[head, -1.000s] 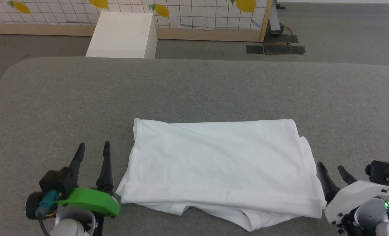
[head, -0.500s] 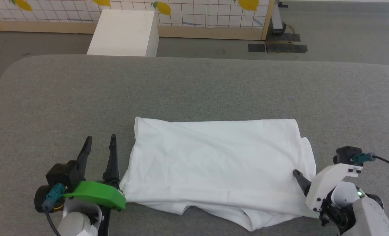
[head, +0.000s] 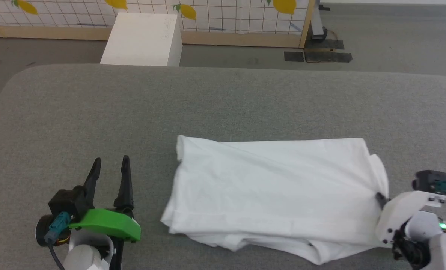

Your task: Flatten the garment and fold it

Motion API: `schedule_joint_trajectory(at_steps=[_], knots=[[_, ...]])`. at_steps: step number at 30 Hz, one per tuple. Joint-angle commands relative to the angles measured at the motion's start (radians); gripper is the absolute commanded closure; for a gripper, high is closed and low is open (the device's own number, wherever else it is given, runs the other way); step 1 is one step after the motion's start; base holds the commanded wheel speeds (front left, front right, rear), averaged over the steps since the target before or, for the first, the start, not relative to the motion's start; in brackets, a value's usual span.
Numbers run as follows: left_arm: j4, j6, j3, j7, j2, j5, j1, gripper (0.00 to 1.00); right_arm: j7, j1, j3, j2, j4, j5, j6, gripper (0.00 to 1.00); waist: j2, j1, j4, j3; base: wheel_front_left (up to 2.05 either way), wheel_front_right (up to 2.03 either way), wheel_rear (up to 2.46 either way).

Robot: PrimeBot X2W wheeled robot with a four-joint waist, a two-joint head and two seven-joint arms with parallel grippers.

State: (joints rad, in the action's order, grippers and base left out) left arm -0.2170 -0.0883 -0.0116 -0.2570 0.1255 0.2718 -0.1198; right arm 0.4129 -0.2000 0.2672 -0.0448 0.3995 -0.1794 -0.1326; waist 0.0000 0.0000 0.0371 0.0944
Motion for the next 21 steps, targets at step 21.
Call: schedule_joint_trajectory(at_steps=[21], knots=[[-0.03,-0.034,-0.005,-0.005,-0.025,-0.031,0.0,0.0,0.097,0.145,-0.273,-0.005,-0.604,0.044,0.002,1.0,0.0,0.0,0.035,-0.001,0.0,0.0,0.0]])
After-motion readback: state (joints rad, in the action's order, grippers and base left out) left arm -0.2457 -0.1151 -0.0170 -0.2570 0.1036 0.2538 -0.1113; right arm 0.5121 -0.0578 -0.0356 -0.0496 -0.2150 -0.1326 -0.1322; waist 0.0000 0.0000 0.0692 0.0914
